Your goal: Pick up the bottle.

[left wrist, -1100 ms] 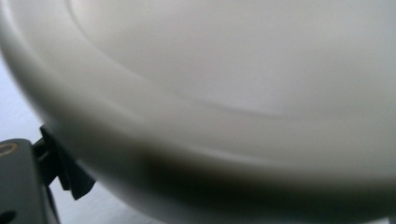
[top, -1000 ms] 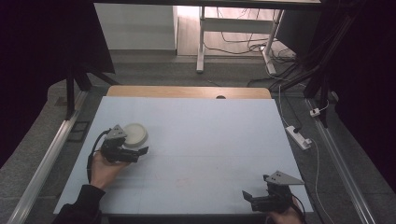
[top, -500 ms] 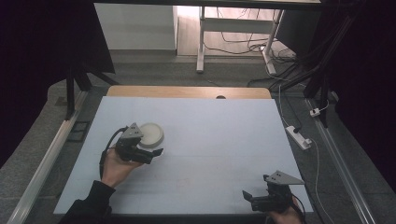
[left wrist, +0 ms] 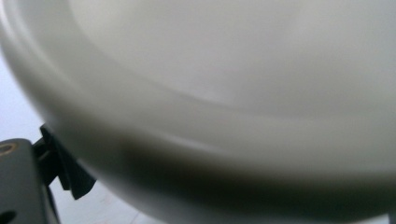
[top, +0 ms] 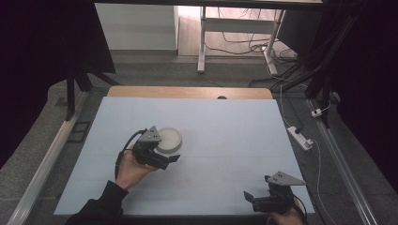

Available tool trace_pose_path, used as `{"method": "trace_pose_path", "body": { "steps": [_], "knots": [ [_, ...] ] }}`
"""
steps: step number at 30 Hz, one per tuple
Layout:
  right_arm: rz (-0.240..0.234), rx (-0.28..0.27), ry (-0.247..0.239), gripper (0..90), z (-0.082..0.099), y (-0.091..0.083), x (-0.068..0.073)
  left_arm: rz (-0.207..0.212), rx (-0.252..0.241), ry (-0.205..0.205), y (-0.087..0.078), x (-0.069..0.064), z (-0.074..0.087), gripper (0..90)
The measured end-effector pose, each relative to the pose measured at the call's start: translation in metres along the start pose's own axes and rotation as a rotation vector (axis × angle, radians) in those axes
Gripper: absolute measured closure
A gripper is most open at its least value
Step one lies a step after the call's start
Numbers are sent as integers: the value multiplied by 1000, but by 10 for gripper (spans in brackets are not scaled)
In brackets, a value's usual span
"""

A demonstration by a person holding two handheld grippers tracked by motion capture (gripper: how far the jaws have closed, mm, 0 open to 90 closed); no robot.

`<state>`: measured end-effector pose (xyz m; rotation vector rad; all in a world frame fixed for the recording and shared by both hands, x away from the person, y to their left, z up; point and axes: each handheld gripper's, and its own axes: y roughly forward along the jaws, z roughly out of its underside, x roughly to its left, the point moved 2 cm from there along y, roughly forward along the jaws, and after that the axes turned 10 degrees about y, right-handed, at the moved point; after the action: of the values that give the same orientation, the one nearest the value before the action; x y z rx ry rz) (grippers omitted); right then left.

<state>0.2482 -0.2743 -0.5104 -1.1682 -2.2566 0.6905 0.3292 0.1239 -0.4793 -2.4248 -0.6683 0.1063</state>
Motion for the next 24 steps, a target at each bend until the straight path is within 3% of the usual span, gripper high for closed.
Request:
{"method": "trace_pose_path", "body": {
  "steps": [17,24],
  "knots": [
    [-1,3,-1,0,0,0,0,105,-3,57,20,-33,-19,71],
    [-1,1,-5,0,0,0,0,119,1,68,24,-40,-23,71]
  ]
}}
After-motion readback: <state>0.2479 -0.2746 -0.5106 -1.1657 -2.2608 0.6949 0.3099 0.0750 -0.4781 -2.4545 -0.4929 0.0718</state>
